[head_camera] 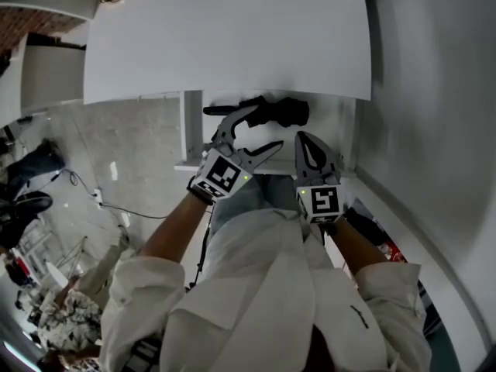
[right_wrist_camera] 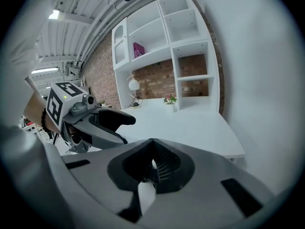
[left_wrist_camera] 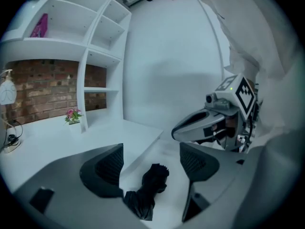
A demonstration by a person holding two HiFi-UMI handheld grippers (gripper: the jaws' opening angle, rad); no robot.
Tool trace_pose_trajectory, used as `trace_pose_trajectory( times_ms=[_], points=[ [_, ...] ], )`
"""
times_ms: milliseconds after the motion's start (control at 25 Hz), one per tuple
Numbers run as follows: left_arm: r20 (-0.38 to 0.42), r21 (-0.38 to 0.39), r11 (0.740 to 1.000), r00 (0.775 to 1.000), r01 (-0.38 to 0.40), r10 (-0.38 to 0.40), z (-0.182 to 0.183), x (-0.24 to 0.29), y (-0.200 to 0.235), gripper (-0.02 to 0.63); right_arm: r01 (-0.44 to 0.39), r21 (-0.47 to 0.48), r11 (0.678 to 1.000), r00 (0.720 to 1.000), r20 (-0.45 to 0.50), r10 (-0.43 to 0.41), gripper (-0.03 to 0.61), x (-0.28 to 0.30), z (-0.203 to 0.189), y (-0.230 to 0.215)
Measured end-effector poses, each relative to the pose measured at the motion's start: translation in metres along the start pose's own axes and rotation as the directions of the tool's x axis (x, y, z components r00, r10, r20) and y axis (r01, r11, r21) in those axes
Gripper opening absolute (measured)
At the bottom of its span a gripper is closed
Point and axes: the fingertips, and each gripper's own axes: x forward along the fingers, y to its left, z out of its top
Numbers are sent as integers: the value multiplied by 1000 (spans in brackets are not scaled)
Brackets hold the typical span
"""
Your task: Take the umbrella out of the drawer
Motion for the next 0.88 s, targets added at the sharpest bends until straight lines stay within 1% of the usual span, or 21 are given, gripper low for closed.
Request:
trace_pose_trajectory(
  times_ms=[80,200,280,360,440,560,720,880],
  points=[
    [-50,40,998,998,38,-36,-23,15,4,370,-2,-11,1000,999,-39,2,17,16,-16,-1],
    [-115,58,994,990,91,-84,-46,27,8,371,-20,-106,994,993,-121,7,17,31,-33,3],
    [-160,67,990,981,121,-109,-57,31,15,371,-31,-158,987,986,-168,4,18,38,-39,5],
    [-213,97,981,966,167,-143,-73,38,19,371,-48,-193,980,979,-203,8,18,47,-46,5],
    [-267,150,962,947,226,-181,-86,44,16,370,-78,-230,970,966,-256,17,18,54,-59,7],
    [-330,224,925,917,307,-225,-97,53,13,370,-133,-267,954,939,-341,36,18,64,-78,11],
    [-399,262,892,883,369,-249,-111,67,7,370,-189,-301,935,905,-422,47,17,65,-97,16],
    [-458,277,868,851,412,-258,-124,83,-2,370,-184,-281,942,894,-445,42,18,64,-106,12]
  ],
)
